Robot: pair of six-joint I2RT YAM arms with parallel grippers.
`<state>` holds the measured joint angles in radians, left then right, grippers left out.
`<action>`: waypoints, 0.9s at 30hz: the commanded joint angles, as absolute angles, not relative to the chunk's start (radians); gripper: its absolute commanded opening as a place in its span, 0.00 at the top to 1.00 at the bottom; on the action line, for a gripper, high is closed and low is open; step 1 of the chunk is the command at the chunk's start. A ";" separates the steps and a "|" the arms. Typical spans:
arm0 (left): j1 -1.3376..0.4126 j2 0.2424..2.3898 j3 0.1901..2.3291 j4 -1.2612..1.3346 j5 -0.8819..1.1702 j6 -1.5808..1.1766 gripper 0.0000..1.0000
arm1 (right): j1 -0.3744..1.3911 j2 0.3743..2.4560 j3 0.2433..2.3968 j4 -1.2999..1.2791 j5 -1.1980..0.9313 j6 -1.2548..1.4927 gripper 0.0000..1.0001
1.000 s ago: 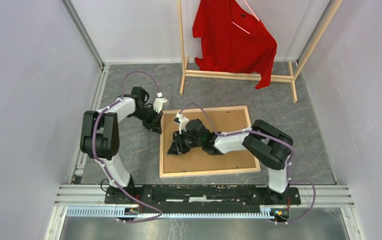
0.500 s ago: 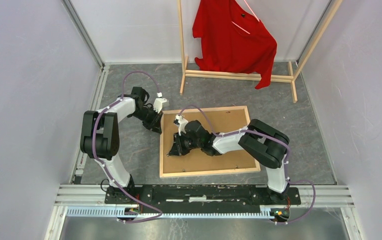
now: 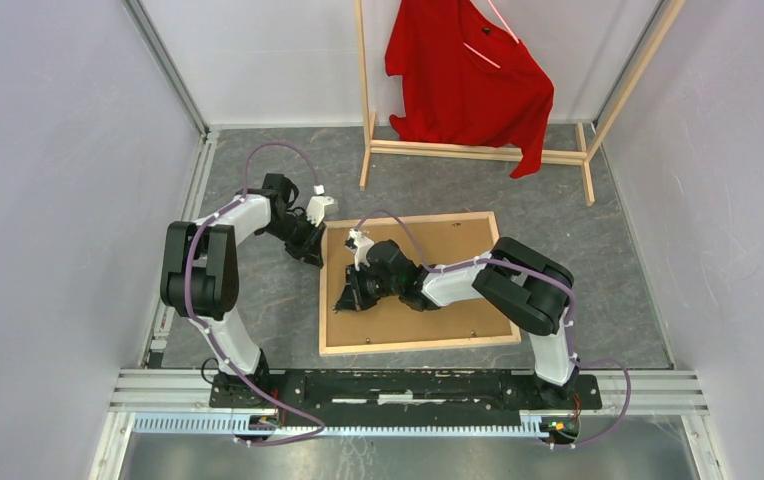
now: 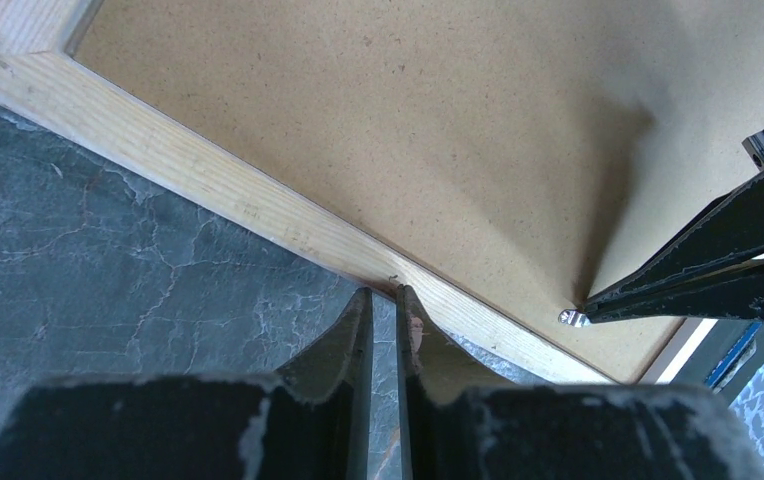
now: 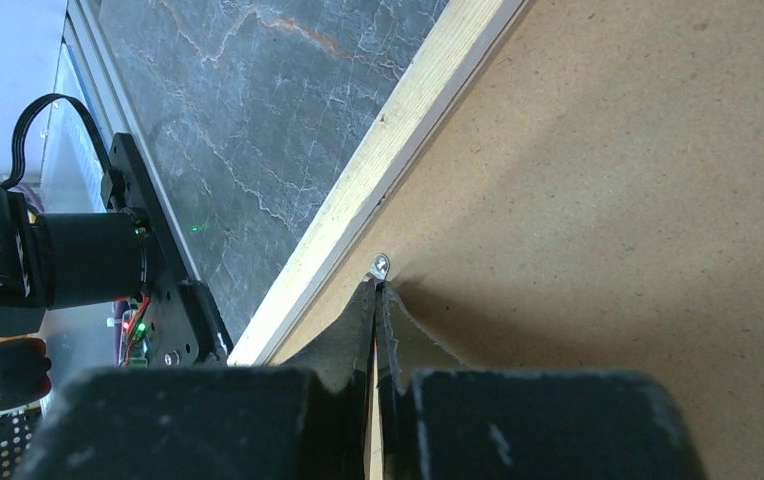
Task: Put the photo into the frame
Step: Install the photo frame at the center of the board.
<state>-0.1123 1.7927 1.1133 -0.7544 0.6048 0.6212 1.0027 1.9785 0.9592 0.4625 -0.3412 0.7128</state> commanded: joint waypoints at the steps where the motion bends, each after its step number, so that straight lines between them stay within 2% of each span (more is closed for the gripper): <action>1: -0.127 1.823 1.083 -0.722 0.570 0.629 0.88 | 1.014 2.001 0.986 0.487 -0.352 0.723 0.97; 27: -0.127 1.825 1.075 -0.723 0.575 0.640 0.90 | 1.020 2.026 0.979 0.531 -0.358 0.775 0.99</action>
